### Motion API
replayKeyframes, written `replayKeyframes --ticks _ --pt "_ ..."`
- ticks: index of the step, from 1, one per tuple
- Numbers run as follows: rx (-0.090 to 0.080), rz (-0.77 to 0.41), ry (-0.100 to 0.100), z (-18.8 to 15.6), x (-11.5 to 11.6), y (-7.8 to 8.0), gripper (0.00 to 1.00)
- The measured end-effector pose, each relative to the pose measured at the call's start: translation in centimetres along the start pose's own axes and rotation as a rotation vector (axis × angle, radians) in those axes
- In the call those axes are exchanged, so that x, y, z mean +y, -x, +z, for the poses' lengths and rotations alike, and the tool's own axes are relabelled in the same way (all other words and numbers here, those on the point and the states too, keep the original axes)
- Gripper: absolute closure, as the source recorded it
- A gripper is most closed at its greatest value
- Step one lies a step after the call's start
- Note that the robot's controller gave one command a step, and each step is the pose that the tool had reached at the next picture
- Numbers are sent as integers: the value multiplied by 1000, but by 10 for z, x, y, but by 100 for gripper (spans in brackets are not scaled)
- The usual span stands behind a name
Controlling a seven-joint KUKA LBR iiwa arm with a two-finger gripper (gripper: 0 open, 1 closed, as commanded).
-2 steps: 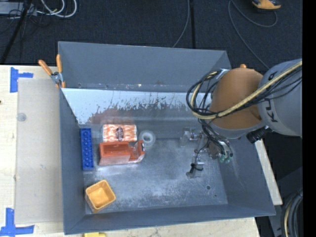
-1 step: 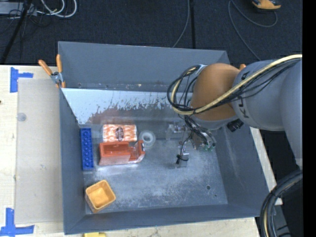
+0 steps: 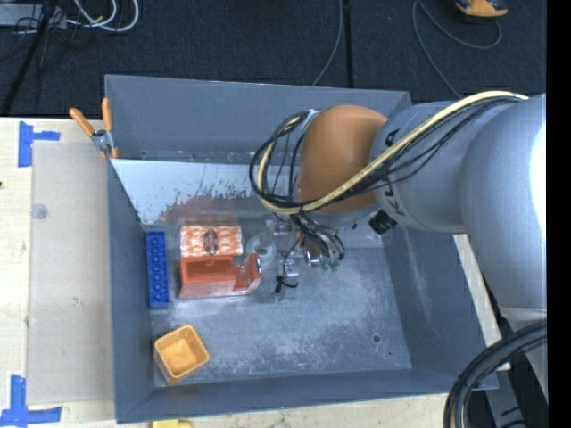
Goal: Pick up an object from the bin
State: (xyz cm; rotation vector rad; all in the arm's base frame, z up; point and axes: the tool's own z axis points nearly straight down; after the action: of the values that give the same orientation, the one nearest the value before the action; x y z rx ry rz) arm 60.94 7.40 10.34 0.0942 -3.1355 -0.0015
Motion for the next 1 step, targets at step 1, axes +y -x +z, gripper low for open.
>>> replayKeyframes --ticks 1 --pt "-3 -68 1 -7 47 3 0"
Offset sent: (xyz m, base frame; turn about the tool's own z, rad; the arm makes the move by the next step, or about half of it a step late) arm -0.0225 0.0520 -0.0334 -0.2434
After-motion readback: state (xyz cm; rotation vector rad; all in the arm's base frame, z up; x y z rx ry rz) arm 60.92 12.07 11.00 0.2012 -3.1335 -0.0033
